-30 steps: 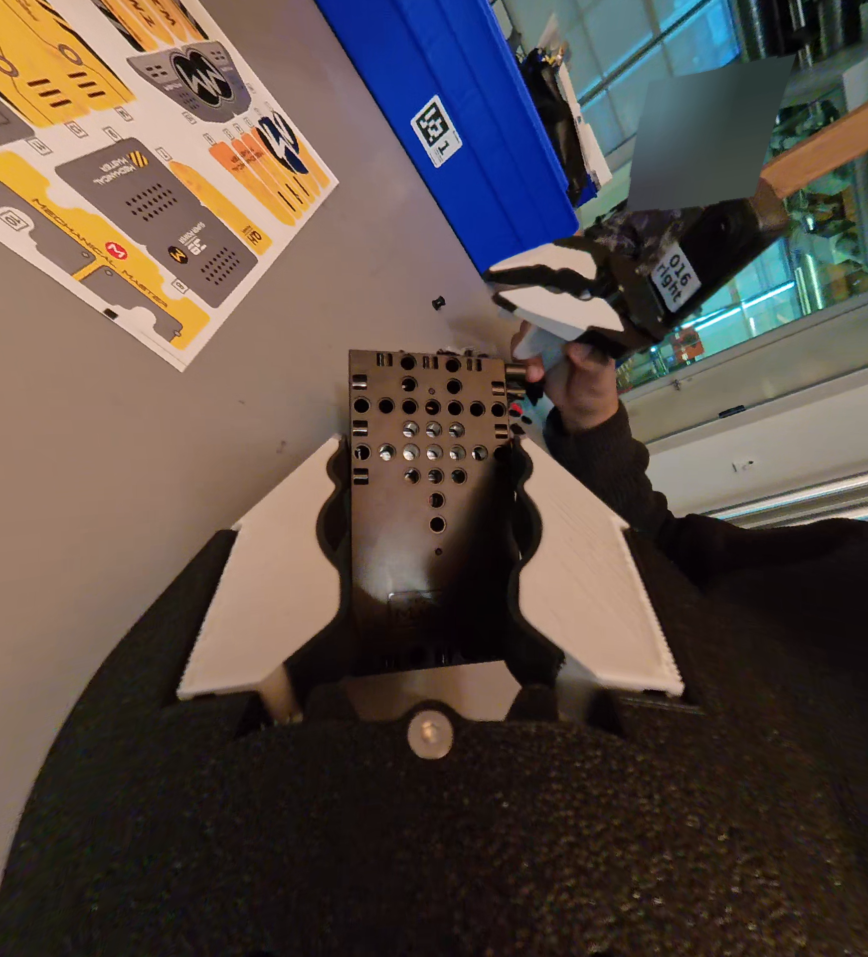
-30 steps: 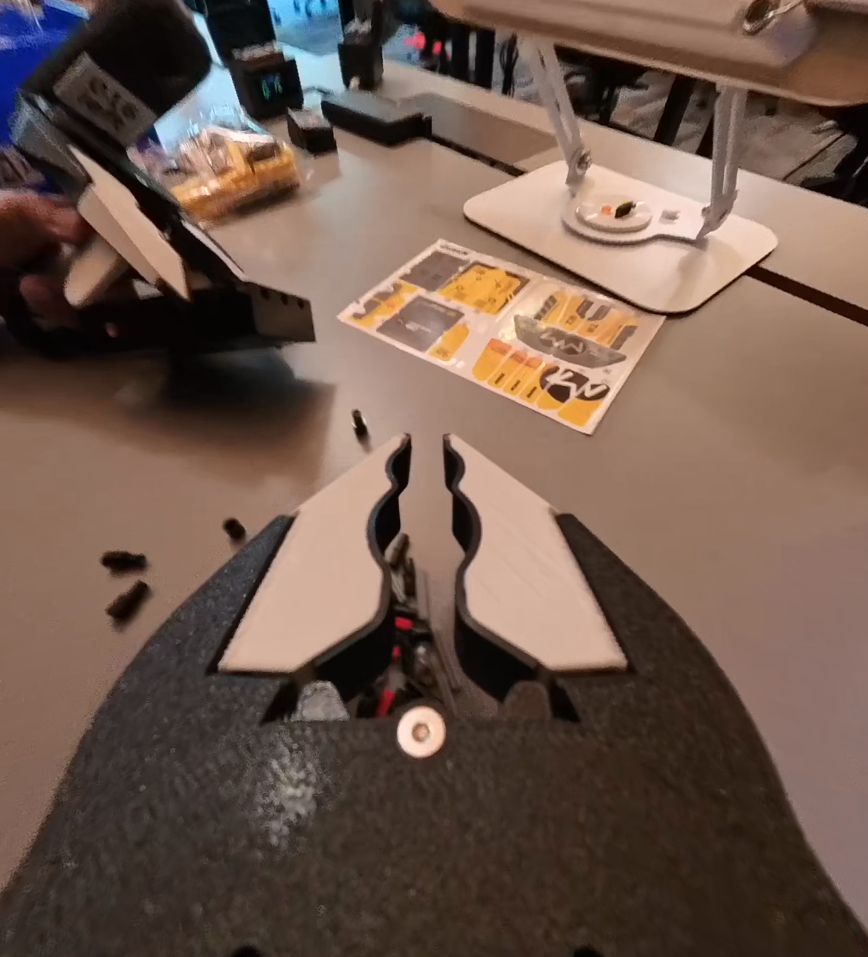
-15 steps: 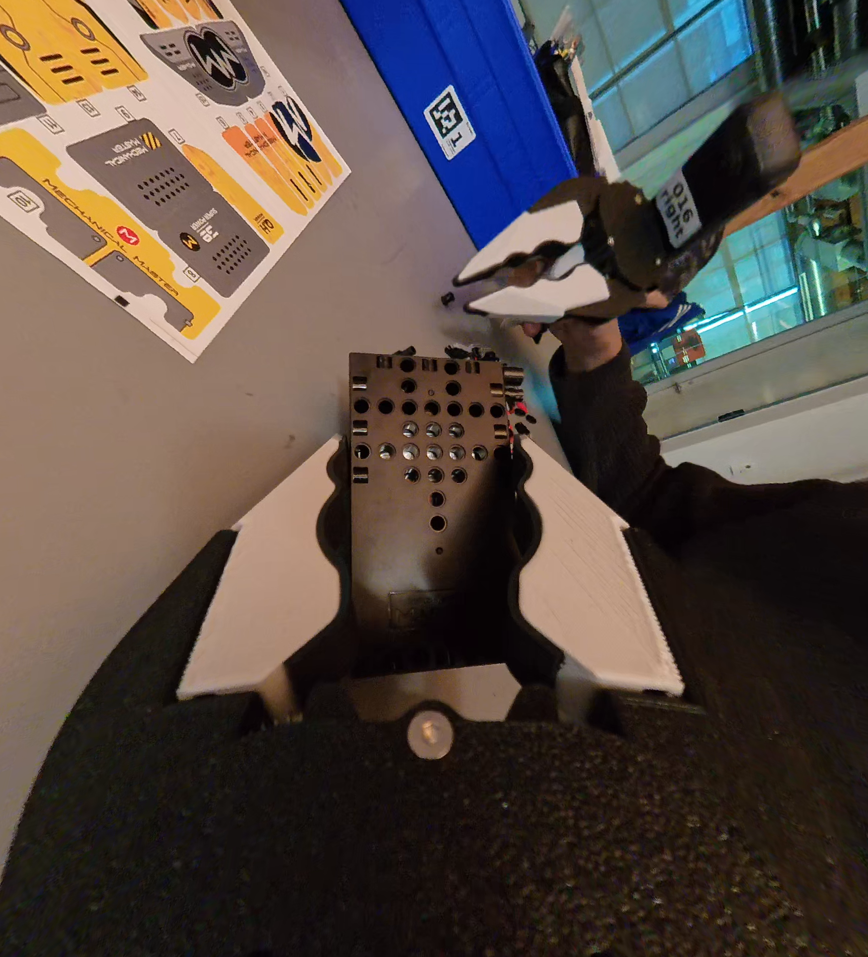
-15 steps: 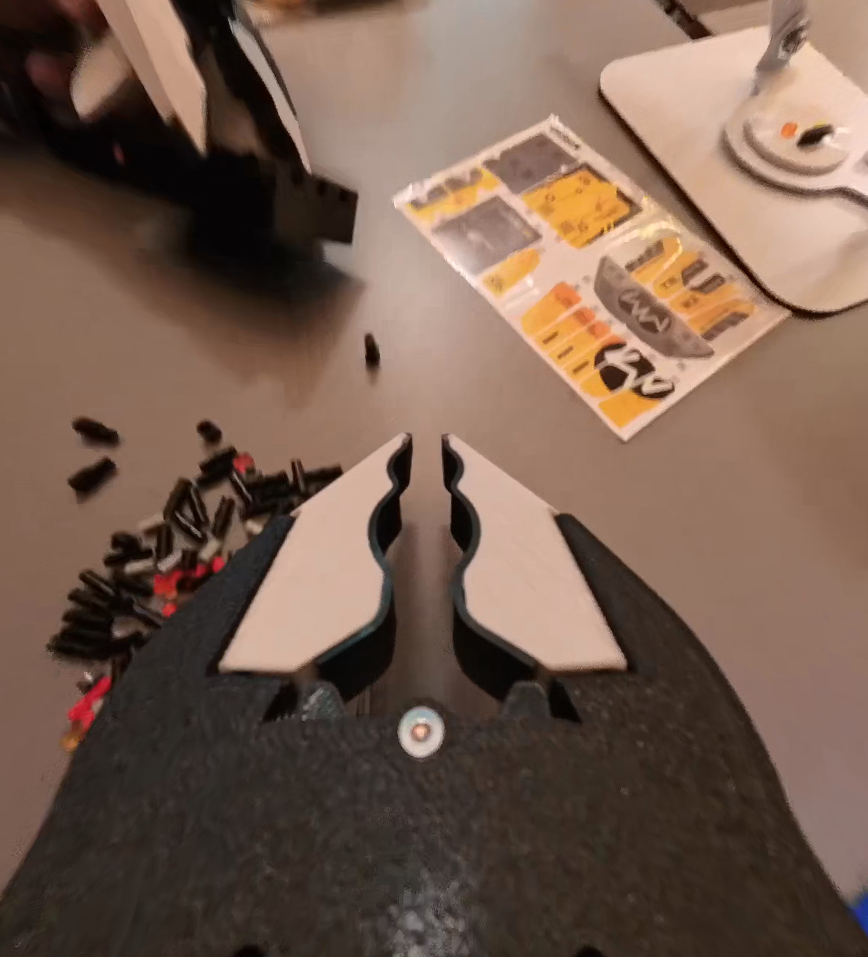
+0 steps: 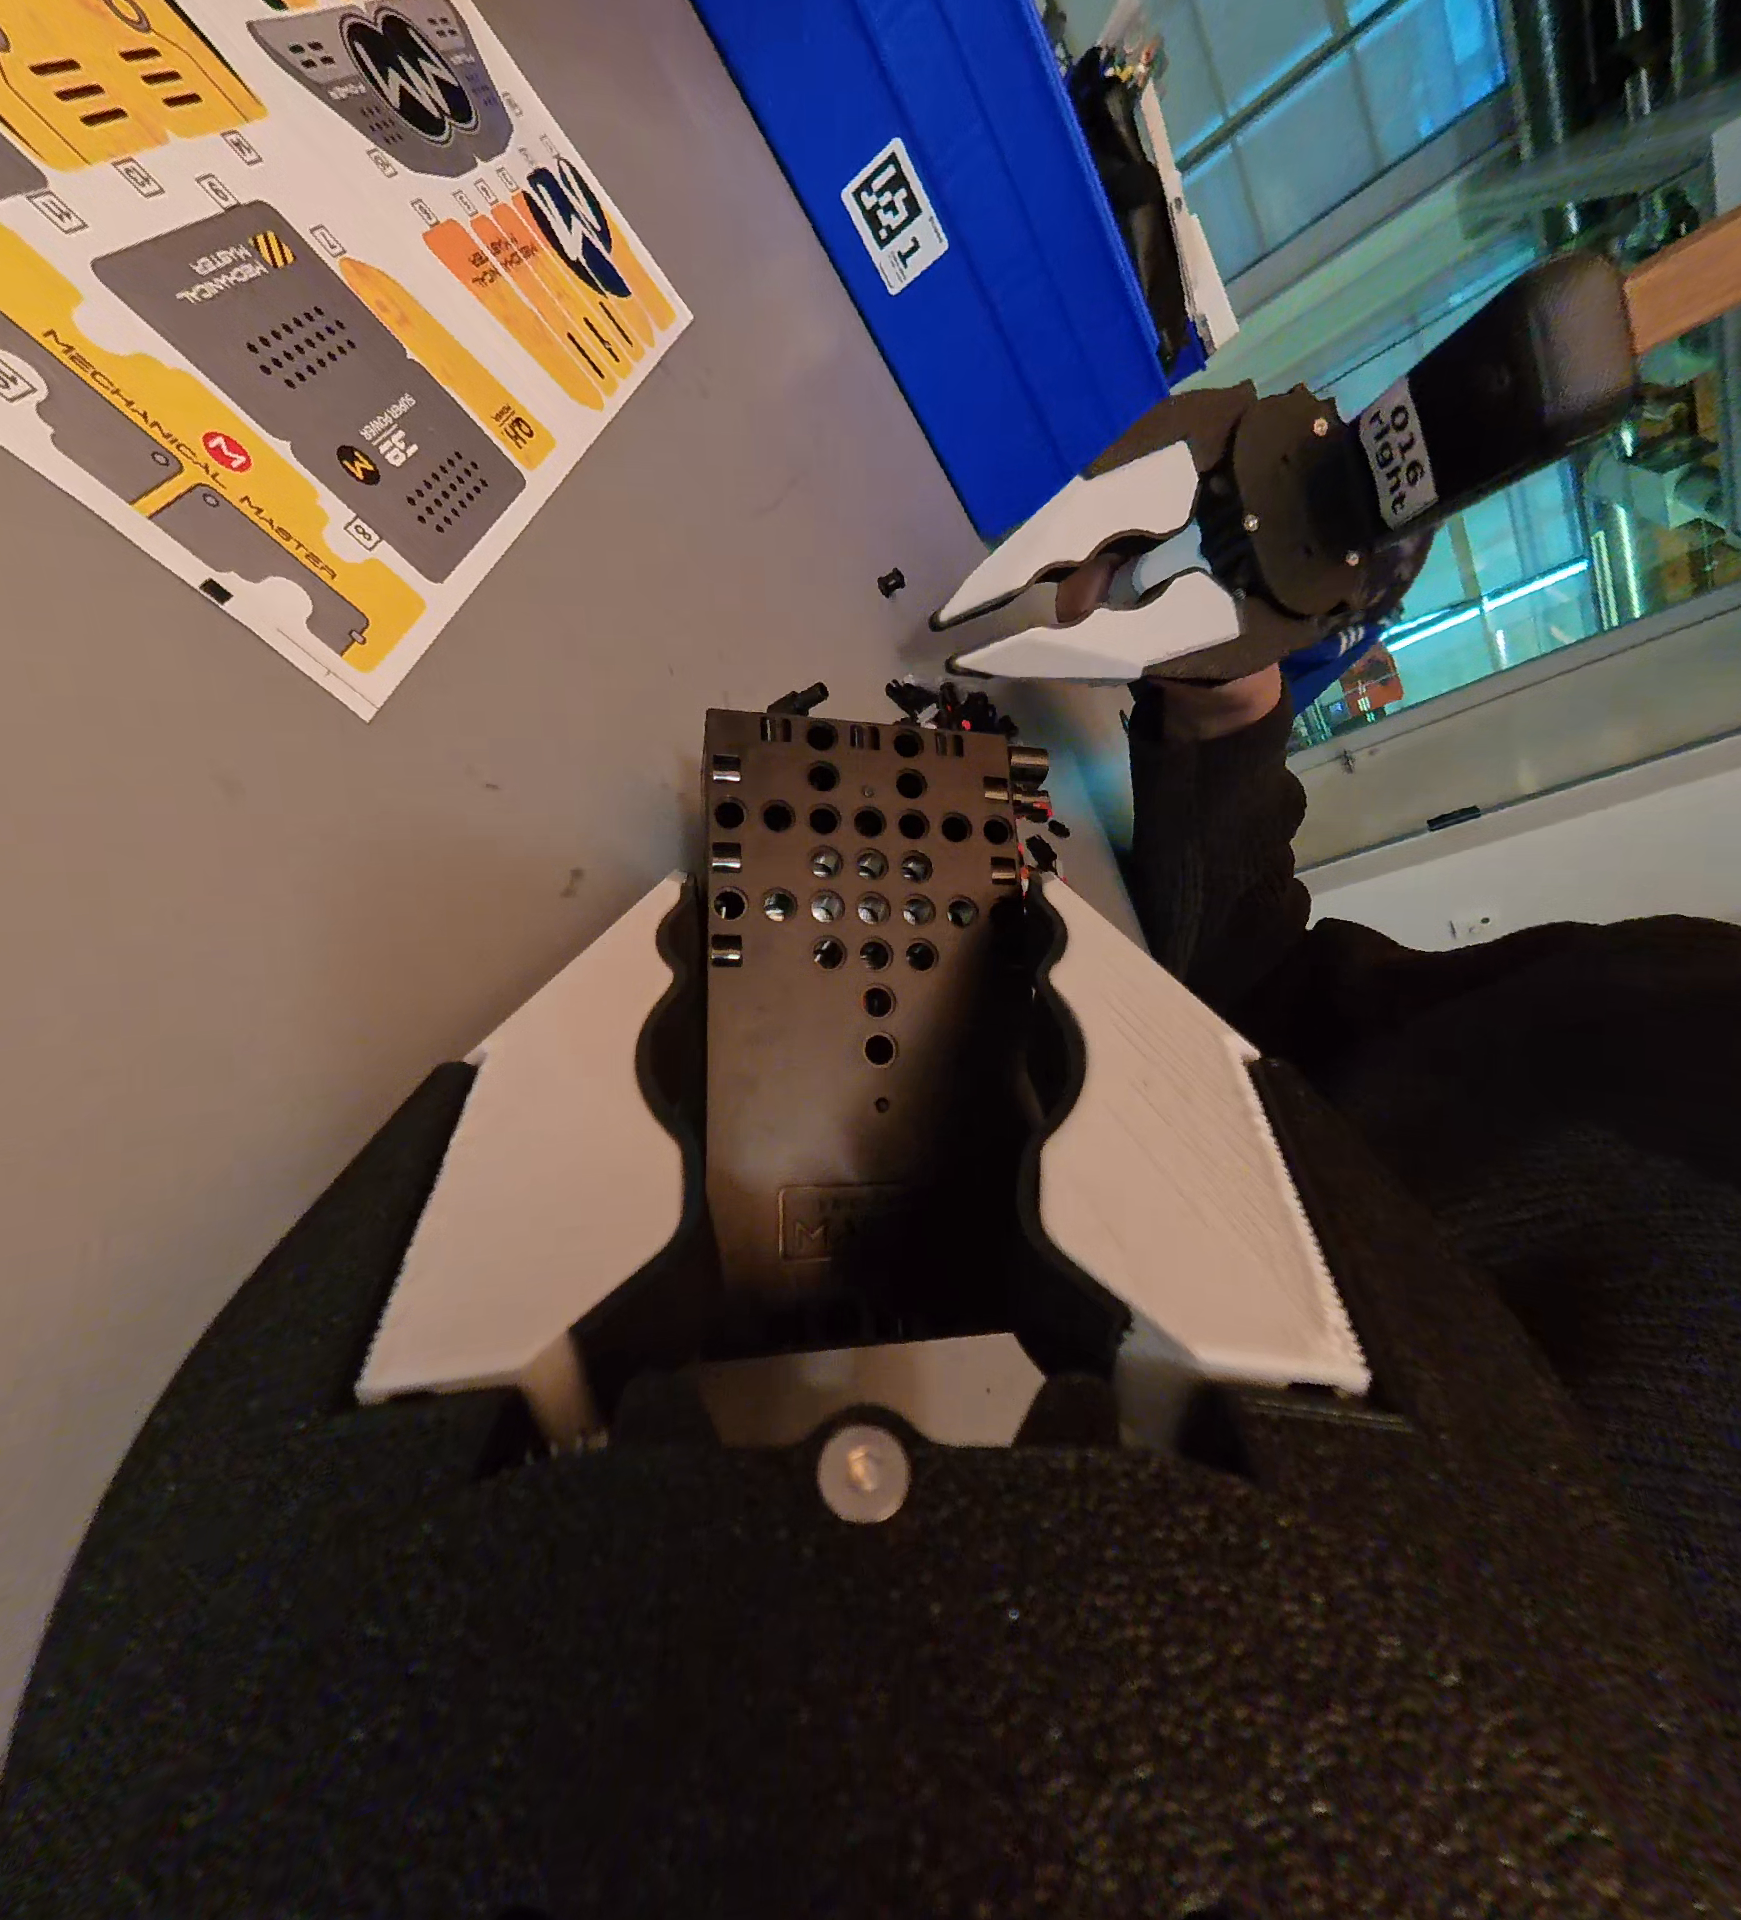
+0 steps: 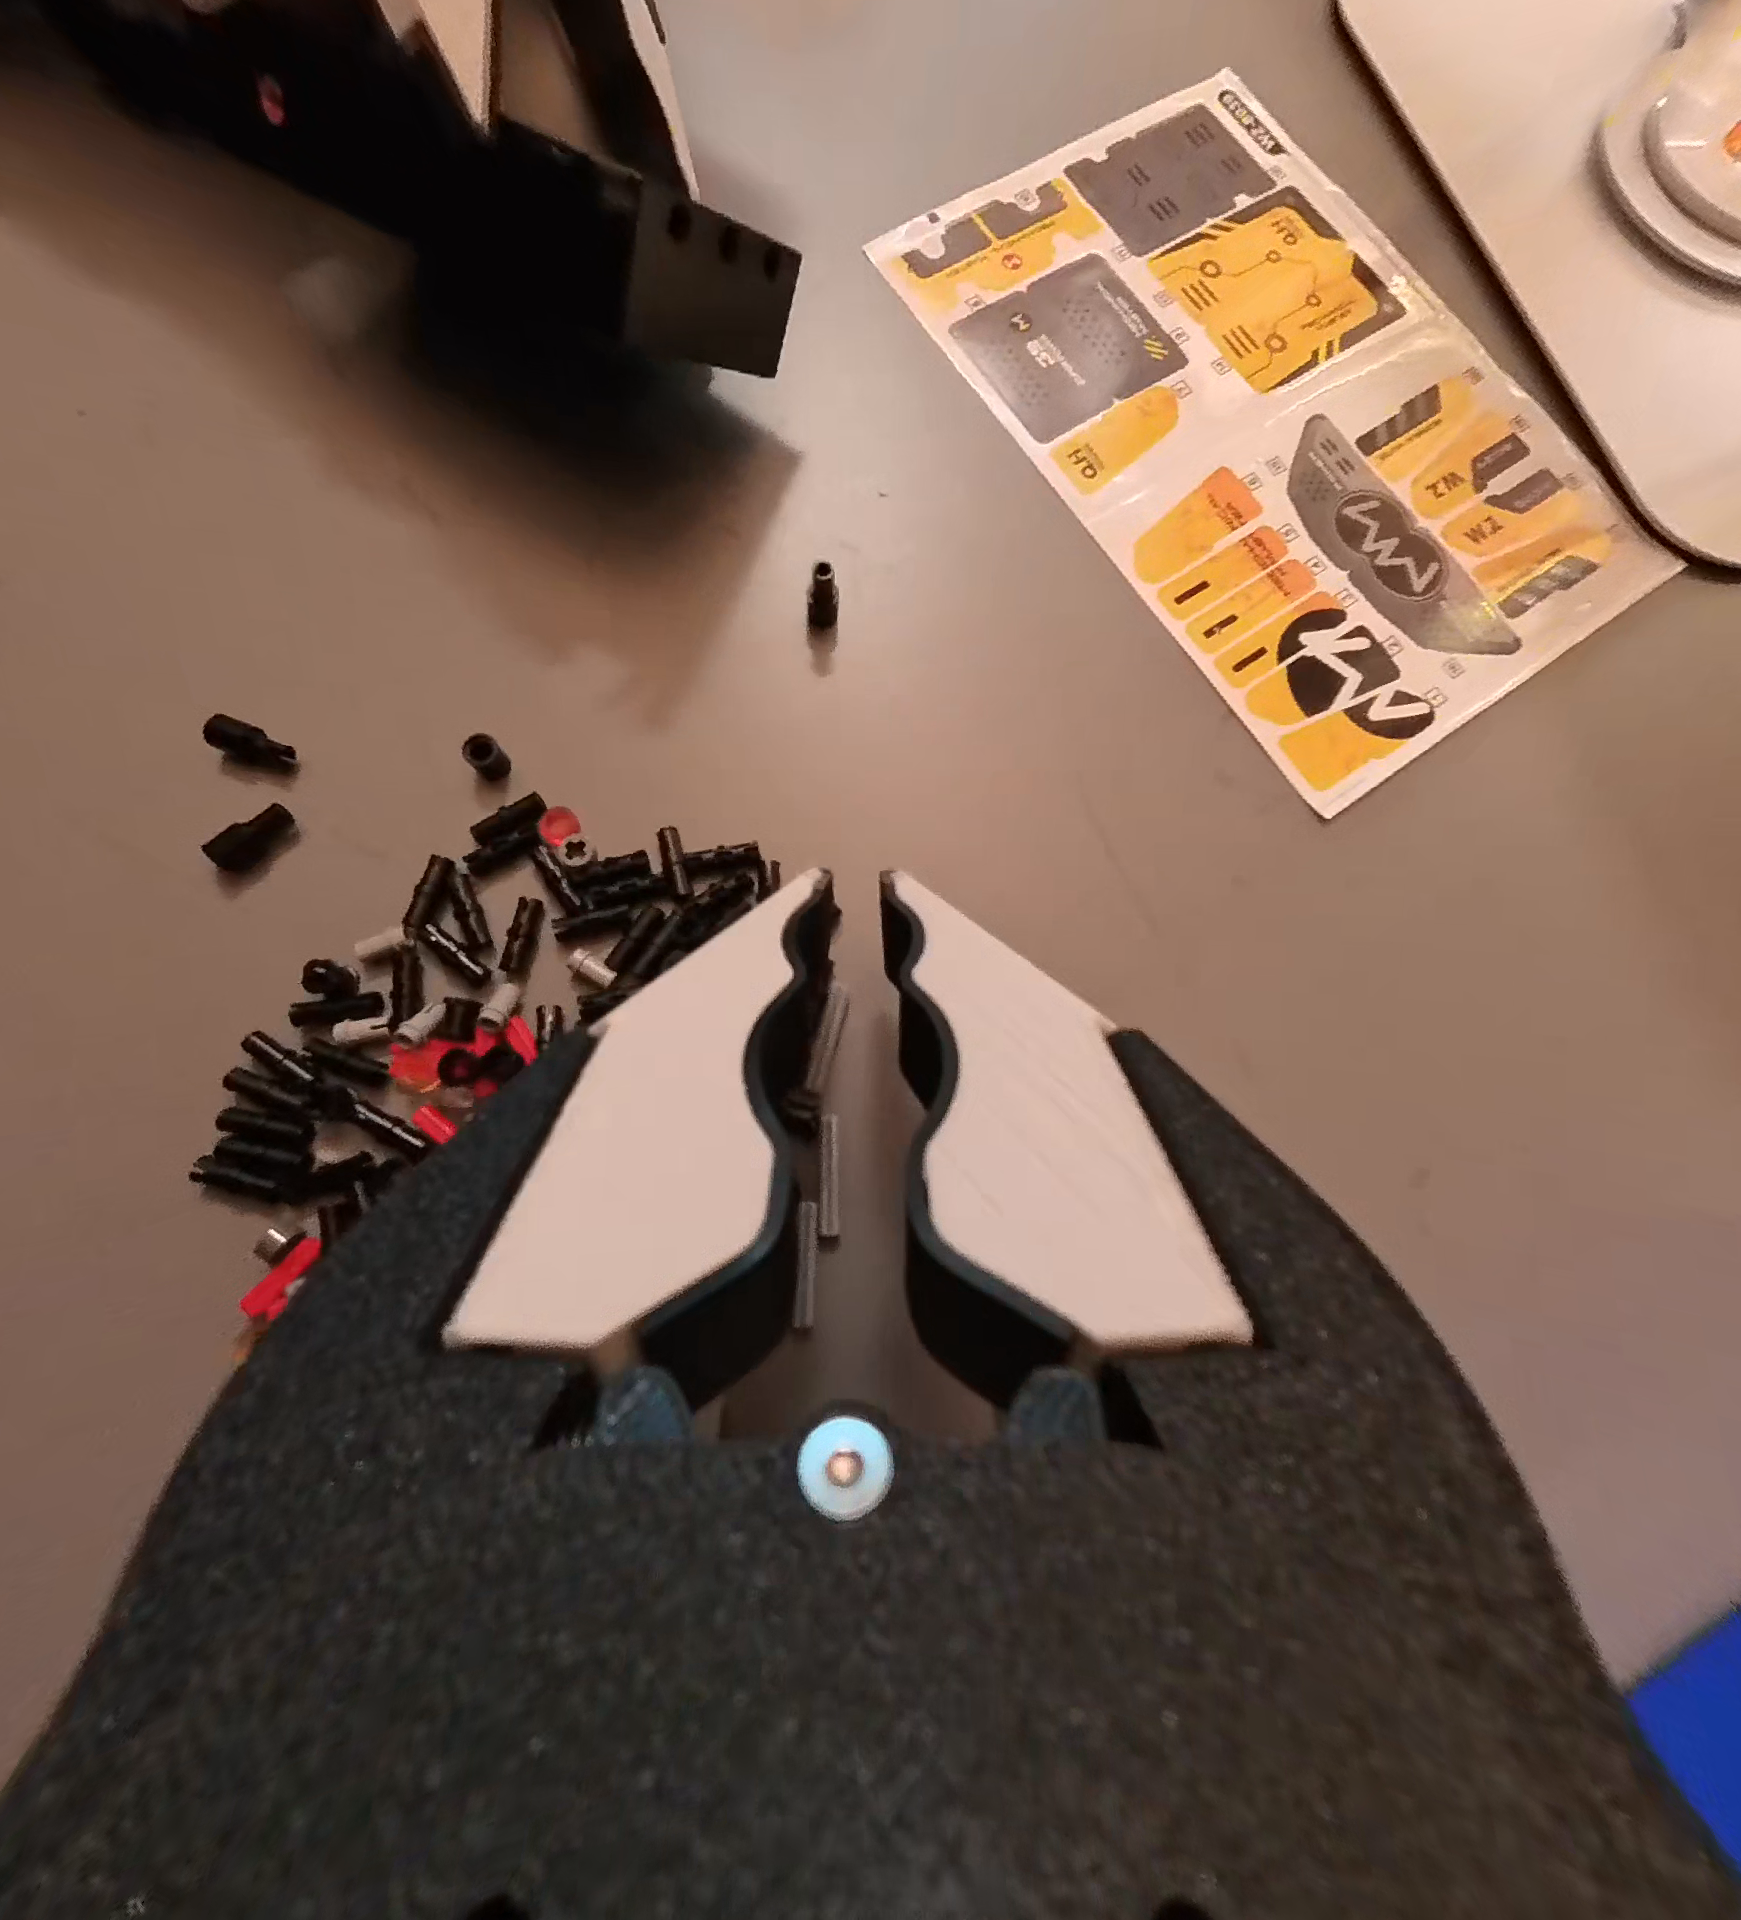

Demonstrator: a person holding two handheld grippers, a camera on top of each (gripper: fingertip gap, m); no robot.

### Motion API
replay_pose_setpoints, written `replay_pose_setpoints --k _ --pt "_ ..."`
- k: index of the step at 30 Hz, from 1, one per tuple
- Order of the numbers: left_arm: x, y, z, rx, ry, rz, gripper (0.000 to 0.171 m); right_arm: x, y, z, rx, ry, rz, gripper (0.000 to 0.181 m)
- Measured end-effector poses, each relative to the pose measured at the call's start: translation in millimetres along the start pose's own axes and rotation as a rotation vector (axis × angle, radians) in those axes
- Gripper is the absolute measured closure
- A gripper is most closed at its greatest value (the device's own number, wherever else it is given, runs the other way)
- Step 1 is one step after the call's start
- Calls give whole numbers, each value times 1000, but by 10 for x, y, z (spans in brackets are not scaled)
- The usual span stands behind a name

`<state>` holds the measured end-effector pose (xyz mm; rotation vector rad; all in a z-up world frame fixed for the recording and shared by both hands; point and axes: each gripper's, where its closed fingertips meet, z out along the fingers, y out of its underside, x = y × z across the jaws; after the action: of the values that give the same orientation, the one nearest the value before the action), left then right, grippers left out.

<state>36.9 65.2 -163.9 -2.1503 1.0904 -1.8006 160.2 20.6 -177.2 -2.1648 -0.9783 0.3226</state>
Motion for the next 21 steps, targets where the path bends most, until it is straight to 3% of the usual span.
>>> replay_pose_setpoints --k 21 --pt "9 16 0 -8 7 0 111 -184 30 160 -24 -87 -2 173"
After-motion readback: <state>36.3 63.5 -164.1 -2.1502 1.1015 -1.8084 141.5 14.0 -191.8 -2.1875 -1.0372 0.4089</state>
